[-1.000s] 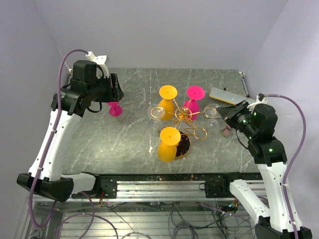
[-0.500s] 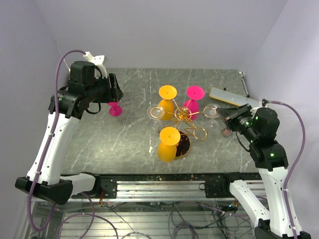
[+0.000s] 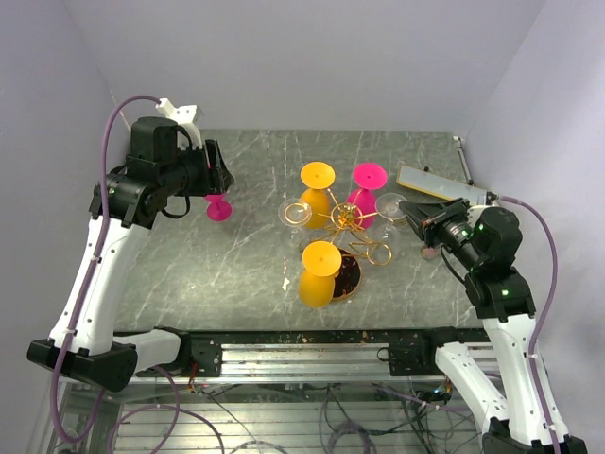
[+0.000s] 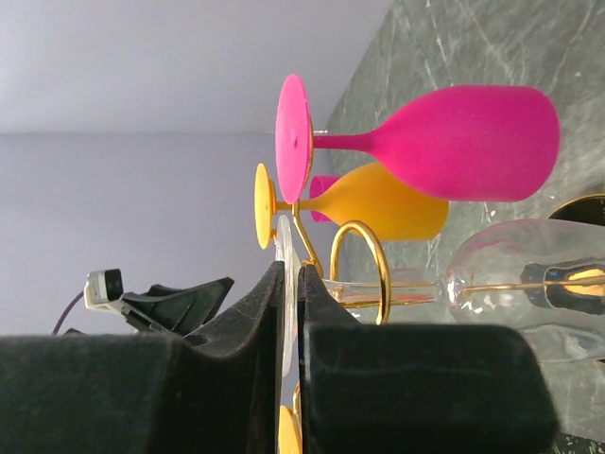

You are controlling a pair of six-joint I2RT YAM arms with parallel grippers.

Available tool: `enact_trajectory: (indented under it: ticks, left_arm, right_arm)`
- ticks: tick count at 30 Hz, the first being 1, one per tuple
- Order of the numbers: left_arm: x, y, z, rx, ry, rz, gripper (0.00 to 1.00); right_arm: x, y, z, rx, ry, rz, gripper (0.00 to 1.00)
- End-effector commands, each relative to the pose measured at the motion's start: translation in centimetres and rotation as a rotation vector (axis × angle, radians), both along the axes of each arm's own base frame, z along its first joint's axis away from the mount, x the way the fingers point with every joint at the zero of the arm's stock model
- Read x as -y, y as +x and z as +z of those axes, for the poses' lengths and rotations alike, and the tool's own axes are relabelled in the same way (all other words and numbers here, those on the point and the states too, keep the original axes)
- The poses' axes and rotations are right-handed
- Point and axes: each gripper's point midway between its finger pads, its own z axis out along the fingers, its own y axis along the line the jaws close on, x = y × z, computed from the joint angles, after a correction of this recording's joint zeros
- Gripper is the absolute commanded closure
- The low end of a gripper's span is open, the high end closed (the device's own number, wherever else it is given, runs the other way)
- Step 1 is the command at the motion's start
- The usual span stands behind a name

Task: Take the wine glass off the wine glass rack

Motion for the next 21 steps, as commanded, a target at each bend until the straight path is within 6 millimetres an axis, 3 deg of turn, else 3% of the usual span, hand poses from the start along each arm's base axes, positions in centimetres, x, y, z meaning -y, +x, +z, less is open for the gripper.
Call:
enact_trajectory:
  ticks: [1, 18, 21]
  left_arm:
    - [0.6, -0.5, 1.3, 0.040, -0.035, -0.025, 0.33]
    - [0.9, -0.9, 2.6, 0.083, -0.069, -0.041, 0.33]
    - [0.9, -1.0, 2.7, 0.086, -0.069, -0.041, 0.32]
  right_arm:
    - [-1.3, -0.1, 2.5, 0.078, 0.062, 0.077, 1.00]
    - [-2.5, -1.7, 1.4, 0.081, -0.130, 0.234, 1.00]
    - [-2.8, -2.4, 3.0, 0.151, -0.159, 0.268, 1.00]
